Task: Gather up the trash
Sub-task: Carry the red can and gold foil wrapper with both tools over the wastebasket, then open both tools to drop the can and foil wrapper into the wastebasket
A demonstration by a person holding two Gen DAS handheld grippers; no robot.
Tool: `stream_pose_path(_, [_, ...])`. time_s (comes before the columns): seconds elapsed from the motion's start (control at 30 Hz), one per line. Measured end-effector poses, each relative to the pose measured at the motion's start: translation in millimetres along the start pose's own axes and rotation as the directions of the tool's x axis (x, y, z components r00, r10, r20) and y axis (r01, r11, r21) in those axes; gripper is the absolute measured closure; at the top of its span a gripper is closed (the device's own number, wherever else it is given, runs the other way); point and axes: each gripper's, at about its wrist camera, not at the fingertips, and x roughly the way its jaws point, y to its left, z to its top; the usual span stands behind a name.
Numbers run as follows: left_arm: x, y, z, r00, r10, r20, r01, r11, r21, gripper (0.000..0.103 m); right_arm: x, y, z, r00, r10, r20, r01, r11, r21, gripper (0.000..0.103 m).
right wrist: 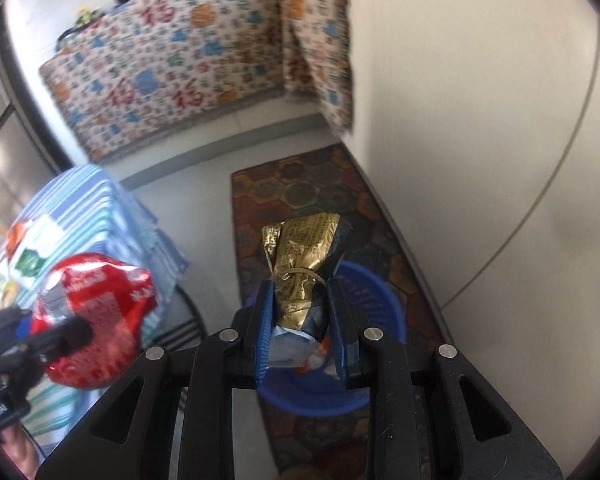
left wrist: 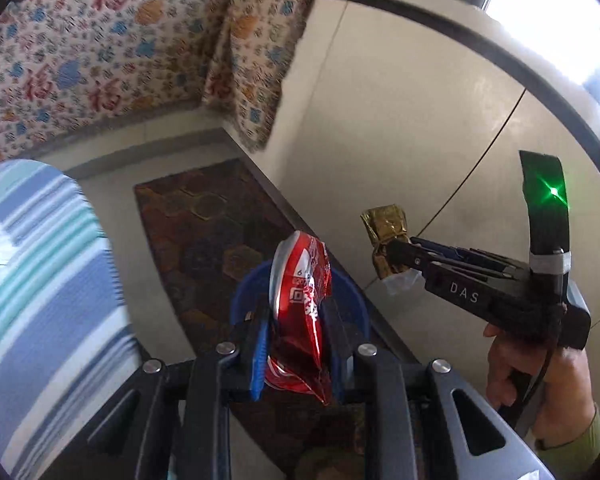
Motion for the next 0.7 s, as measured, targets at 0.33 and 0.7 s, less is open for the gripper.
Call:
stream_pose_path(0.33, [109,-10,10,0.99,-0.079,-0.121,0.075,0.996,-0.039,0.079,42,-54,-5,0.997,0.01,-0.074,-0.003,0.996,0.09,0.077])
stream_pose_path(0.7, [157,-9,7,0.986,-0.07,-0.154,0.066,0.997,-0.033,0.079,64,-75,-8,0.994,0.011,-0.112,0.008,0.987,0.164,0.077])
